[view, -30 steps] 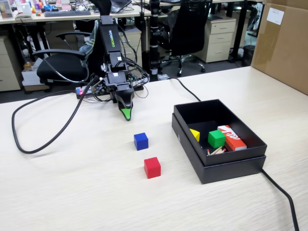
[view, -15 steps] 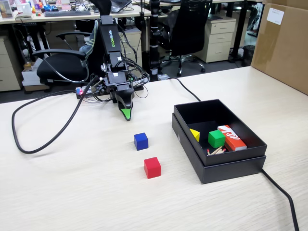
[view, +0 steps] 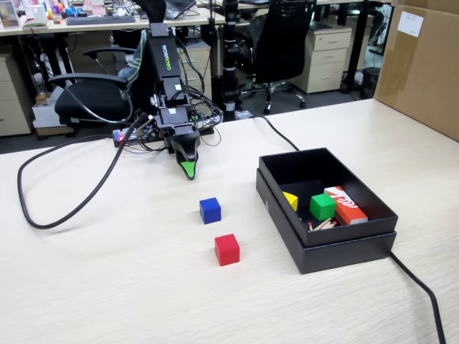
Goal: Put the red cube on top of the blue cube
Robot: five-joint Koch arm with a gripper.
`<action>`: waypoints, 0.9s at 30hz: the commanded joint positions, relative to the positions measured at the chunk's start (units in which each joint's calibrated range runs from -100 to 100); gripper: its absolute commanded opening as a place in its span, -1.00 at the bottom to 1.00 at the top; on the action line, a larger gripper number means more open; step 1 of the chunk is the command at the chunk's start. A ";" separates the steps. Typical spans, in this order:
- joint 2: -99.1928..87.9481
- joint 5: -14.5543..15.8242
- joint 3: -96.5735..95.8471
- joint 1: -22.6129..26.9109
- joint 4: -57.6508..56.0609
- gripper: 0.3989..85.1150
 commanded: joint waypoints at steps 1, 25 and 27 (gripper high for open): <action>0.24 0.05 -1.58 0.00 -1.23 0.13; 0.36 -0.05 -0.77 0.05 -1.40 0.12; 0.36 -0.05 1.59 -0.49 -3.91 0.12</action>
